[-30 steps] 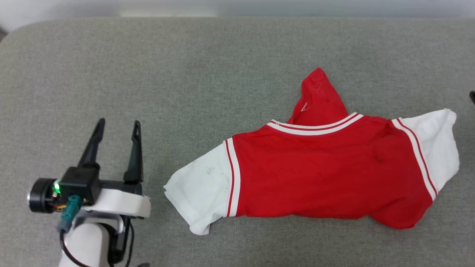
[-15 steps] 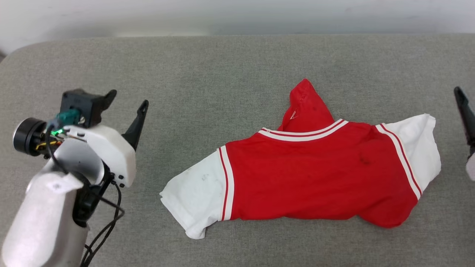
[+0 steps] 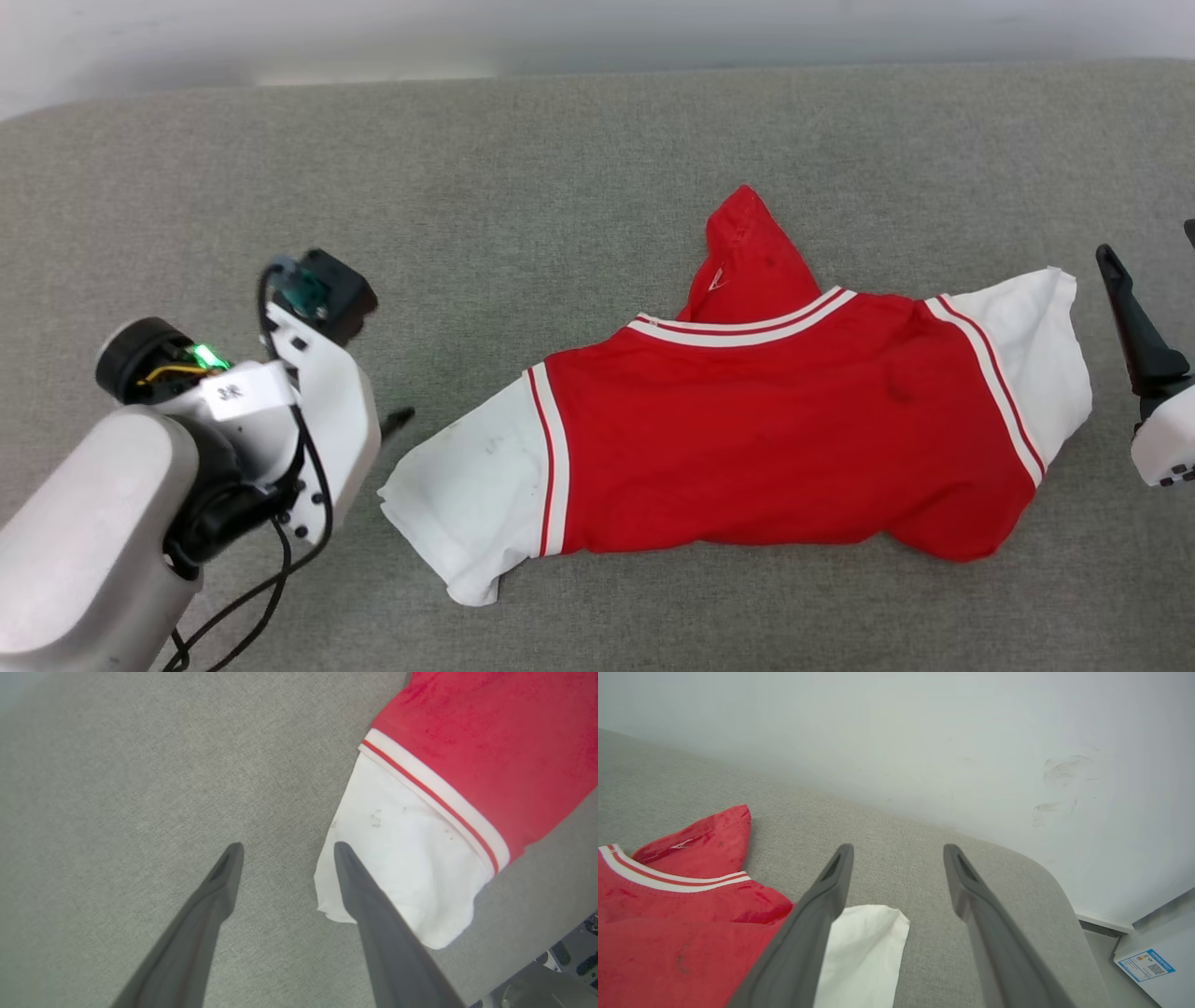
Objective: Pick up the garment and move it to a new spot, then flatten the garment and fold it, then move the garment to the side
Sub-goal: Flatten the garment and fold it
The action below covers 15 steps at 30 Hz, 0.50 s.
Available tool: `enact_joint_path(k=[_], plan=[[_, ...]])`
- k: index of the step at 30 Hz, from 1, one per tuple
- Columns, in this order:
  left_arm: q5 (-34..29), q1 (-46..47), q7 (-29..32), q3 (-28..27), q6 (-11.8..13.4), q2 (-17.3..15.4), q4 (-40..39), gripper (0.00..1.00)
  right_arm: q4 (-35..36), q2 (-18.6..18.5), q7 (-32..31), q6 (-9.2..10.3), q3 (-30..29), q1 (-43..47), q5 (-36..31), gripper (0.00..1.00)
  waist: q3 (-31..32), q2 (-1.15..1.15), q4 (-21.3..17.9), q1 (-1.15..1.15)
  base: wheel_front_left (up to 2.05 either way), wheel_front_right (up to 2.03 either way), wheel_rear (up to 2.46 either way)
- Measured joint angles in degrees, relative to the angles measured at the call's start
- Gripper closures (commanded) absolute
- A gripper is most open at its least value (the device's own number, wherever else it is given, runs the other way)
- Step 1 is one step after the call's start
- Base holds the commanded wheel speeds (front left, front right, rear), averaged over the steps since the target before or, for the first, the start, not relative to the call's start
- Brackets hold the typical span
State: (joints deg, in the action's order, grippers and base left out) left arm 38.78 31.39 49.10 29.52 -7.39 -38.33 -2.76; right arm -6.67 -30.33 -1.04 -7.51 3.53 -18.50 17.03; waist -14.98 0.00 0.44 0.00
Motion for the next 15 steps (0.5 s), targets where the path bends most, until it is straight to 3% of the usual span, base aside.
enact_joint_path(k=[1, 15], plan=[[1.77, 0.73, 2.26, 3.94, 0.00, -1.20, 0.55, 0.00, 0.43, 0.20, -0.52, 0.00, 0.09, 0.00, -0.01, 0.00, -0.71, 0.00, -0.42, 0.00, 0.00, 0.00, 0.00], [5.78, 3.31, 4.42, 17.19, -0.01, -4.33, 6.87, 0.00, -0.94, -0.13, -0.68, 0.00, 3.39, -2.74, 0.70, 0.00, -3.93, 0.00, -2.61, 0.00, 0.00, 0.00, 0.00]])
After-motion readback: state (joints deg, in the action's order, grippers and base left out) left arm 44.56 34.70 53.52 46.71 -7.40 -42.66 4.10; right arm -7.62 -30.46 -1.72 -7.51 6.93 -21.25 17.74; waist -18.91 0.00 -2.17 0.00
